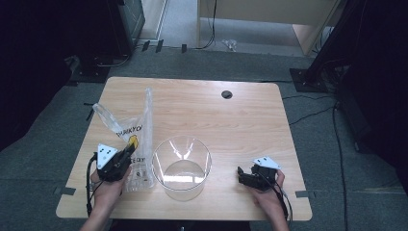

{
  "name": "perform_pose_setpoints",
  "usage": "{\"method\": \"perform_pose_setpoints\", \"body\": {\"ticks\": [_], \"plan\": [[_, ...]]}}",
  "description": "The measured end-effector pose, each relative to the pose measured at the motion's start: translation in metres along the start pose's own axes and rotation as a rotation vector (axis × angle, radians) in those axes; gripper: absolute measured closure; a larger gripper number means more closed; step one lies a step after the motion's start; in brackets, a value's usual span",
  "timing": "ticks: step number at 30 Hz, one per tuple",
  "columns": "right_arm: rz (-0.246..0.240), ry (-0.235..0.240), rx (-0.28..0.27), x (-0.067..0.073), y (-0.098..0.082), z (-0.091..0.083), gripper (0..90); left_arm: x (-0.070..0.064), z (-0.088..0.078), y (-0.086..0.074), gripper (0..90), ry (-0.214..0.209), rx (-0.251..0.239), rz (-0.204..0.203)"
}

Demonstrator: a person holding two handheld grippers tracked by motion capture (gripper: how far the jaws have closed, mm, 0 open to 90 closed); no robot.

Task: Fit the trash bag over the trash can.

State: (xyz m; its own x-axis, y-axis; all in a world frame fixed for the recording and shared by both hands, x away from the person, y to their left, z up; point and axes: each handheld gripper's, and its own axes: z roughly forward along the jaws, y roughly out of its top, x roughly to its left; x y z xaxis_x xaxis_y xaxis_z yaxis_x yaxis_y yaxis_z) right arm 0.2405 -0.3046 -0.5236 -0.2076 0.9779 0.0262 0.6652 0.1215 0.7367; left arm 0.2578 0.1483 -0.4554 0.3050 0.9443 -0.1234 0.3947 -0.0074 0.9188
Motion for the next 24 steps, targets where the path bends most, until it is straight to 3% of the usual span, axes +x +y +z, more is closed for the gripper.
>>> {"method": "perform_pose_setpoints", "body": {"ticks": [10, 16, 24], "plan": [[0.006, -0.006, 0.000, 0.001, 0.000, 0.000, 13.3, 0.000, -0.009, 0.023, 89.3, 0.014, -0.095, -0.025], [0.004, -0.008, -0.002, 0.001, 0.000, 0.000, 13.5, -0.009, -0.019, 0.037, 89.3, 0.017, -0.248, -0.006], [0.002, -0.009, -0.001, 0.001, -0.001, -0.001, 14.3, -0.020, -0.030, 0.052, 89.2, 0.034, -0.411, 0.002]]}}
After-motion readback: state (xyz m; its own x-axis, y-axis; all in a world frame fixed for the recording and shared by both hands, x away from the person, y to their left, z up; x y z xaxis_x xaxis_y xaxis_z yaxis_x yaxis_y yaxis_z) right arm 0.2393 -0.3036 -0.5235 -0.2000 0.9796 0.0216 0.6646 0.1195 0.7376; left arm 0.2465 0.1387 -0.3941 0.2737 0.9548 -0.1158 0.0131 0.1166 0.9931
